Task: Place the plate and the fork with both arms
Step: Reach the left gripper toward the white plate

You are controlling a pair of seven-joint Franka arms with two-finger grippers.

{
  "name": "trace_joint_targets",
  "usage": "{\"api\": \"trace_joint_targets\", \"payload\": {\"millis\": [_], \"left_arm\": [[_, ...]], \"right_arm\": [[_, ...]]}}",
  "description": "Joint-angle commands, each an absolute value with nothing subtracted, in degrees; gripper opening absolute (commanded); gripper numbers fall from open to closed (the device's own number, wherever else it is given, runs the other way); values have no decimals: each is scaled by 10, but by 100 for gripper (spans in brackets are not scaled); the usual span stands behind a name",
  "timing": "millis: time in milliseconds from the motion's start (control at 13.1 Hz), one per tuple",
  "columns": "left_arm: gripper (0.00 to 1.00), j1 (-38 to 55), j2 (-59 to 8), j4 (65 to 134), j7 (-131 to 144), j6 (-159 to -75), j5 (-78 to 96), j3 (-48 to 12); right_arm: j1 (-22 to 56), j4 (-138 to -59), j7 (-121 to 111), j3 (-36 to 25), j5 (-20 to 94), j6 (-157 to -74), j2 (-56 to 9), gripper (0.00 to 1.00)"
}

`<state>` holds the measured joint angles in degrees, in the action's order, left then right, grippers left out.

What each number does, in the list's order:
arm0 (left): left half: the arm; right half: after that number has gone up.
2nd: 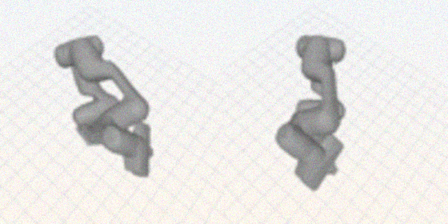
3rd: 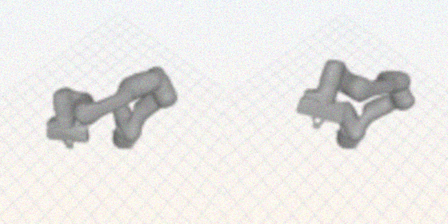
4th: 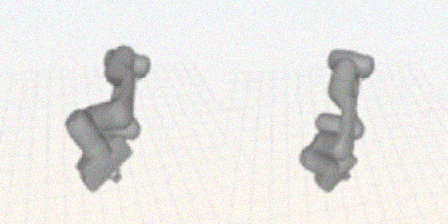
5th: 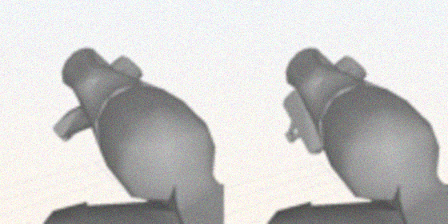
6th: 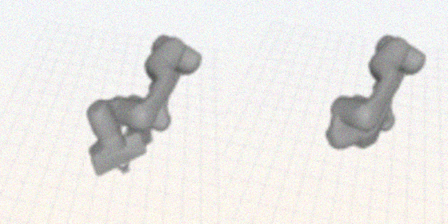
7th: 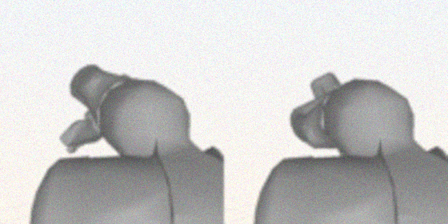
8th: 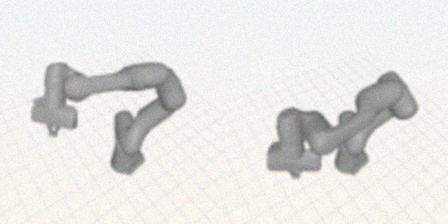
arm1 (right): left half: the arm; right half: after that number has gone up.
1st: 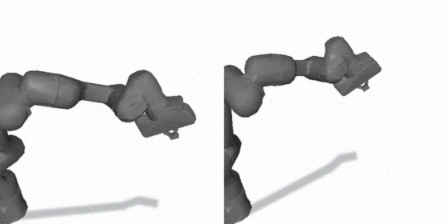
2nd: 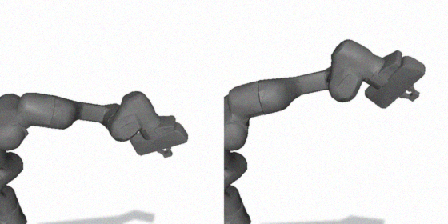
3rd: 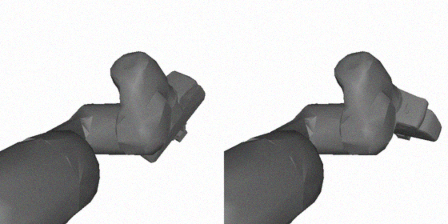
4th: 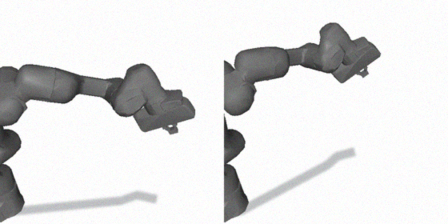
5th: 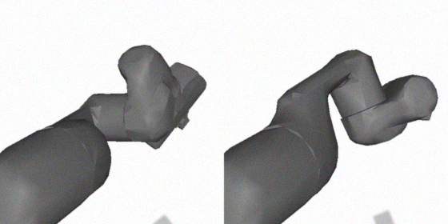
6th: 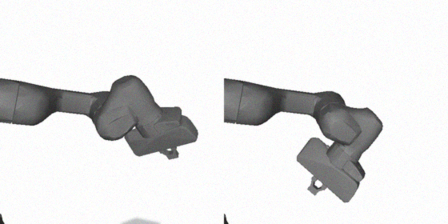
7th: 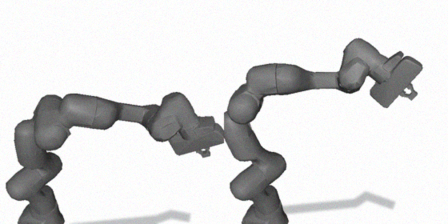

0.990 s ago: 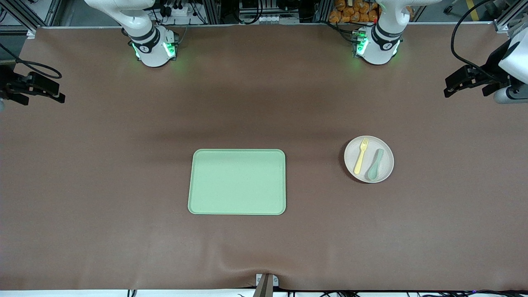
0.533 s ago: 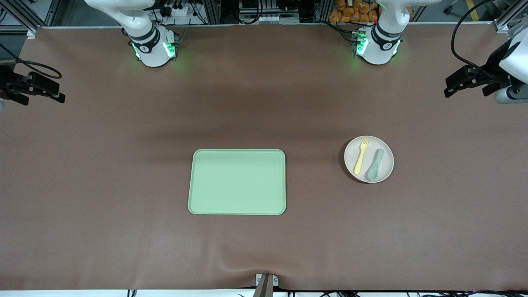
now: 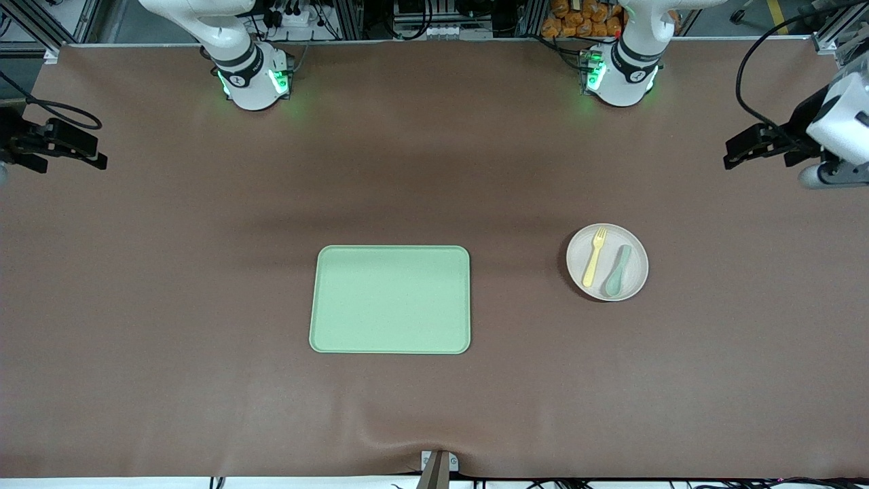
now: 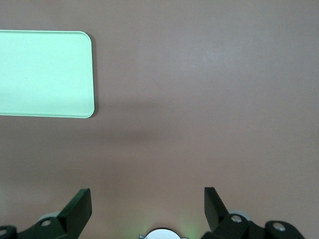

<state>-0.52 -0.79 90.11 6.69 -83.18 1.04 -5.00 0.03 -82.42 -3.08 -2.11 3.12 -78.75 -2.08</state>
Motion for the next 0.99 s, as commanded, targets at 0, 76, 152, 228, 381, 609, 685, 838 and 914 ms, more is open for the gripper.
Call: {"api": "trace_joint_targets", "payload": {"millis": [0, 76, 152, 228, 381, 609, 685, 838, 914], "left_arm": [[100, -10, -30, 902, 56, -843, 22, -53], [100, -11, -37, 903, 56, -852, 22, -53], [100, -11, -43, 905, 56, -861, 22, -53], [100, -11, -48, 916, 55, -874, 22, -53], [100, -20, -49, 955, 32, -927, 23, -52], [100, -30, -50, 1029, 22, -1011, 23, -53], [100, -29, -50, 1052, 21, -1042, 23, -53], [100, -27, -54, 1077, 21, -1078, 25, -55], [100, -27, -61, 1078, 21, -1083, 32, -55]], "right_arm": [[3, -823, -30, -22, 28, -784, -18, 100], [3, -823, -30, -22, 28, -784, -18, 100], [3, -823, -30, -22, 28, -784, -18, 100], [4, -823, -30, -22, 28, -784, -18, 100], [4, -824, -30, -22, 28, -783, -18, 100], [5, -822, -30, -22, 29, -786, -18, 100], [5, -822, -30, -22, 29, -786, -18, 100], [5, -822, -30, -22, 30, -787, -19, 100], [8, -822, -29, -22, 30, -787, -18, 100]]}}
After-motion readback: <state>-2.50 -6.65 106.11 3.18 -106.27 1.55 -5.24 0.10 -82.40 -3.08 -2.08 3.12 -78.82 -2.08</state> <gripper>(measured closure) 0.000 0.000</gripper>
